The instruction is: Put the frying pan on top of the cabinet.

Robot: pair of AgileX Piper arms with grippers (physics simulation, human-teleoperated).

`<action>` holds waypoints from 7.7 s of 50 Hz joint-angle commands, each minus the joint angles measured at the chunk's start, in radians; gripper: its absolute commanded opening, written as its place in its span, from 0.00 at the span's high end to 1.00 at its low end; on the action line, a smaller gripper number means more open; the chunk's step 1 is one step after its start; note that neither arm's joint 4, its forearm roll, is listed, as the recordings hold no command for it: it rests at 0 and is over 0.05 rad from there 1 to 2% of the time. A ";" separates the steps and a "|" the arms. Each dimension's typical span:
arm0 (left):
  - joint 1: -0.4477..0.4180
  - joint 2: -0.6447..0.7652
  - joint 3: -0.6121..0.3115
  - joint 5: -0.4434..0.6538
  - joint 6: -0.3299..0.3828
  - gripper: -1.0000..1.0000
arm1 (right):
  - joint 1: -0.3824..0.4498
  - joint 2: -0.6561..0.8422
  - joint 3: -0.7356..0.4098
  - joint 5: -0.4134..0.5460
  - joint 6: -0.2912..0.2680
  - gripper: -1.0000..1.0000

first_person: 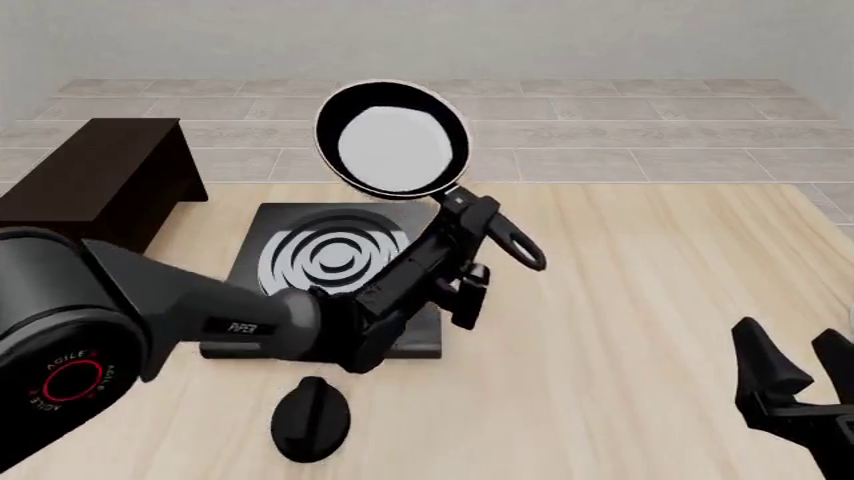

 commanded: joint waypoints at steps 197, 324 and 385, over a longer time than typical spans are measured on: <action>0.751 -0.377 0.194 0.175 -0.351 1.00 | 0.025 0.032 0.000 -0.018 -0.026 0.00; 0.824 -0.210 0.287 -0.035 -0.342 0.00 | 0.031 0.063 0.000 -0.042 -0.027 0.00; 0.814 -0.665 0.796 -0.167 -0.358 0.00 | 0.040 0.013 0.000 -0.005 -0.003 0.00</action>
